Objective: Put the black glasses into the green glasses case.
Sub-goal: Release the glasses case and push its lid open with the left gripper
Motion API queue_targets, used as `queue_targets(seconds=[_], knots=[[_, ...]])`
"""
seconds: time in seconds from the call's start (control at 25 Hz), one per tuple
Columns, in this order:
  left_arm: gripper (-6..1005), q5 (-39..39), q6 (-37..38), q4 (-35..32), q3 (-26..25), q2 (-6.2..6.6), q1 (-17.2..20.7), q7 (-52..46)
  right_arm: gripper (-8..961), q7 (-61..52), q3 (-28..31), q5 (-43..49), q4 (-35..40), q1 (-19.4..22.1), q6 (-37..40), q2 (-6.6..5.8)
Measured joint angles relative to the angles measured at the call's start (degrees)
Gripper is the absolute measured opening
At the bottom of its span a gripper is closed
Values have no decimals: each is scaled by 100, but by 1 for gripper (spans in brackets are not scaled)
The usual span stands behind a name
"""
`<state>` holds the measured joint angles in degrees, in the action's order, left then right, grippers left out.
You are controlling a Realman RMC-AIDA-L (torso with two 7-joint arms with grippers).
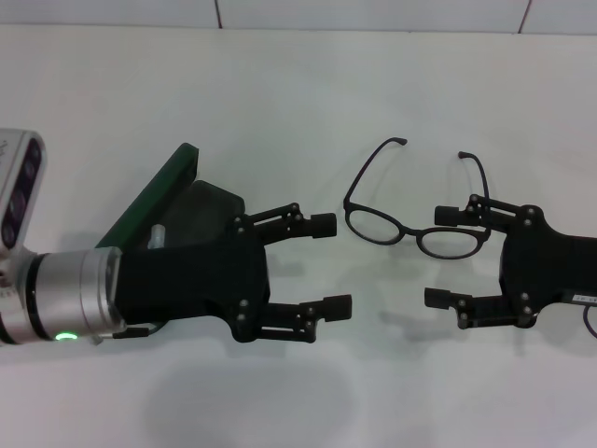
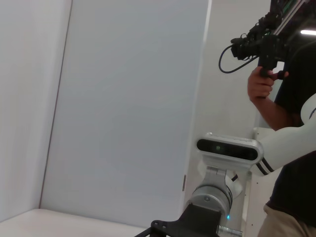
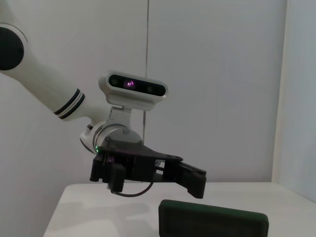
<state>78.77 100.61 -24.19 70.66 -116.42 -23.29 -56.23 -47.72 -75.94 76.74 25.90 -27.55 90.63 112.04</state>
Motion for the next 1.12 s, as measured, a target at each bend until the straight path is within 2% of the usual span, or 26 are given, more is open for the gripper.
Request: queue_targets(seconds=[0.44,0.56,0.68,0.8,0.92,1.04,1.12], knots=[[887,-38,74,-6,-19,-24,-69,-26,886,1,0,-10,12,5,16,-20],[886,-170,25,1,-201,-29,-71,-228,886,21,0,-8,12,20,4,-16],[886,-185,-175,-171,-638,13,-77,-976,886,43,0,-1,12,15,8,-22],[885,58,-732,-783,-1023,195,-83,-2411,885,44,0,5,12,9,26,-33],[885,681,-1323,-1606,-1048,362,-22,-3575,885,44,0,8,17,51,45,-60],[880,1513,-1669,-2302,-1117,390,70,-4406,885,44,0,9,17,99,47,-71],[878,2161,-1778,-2704,-1325,323,131,-4803,885,44,0,9,15,121,48,-78]])
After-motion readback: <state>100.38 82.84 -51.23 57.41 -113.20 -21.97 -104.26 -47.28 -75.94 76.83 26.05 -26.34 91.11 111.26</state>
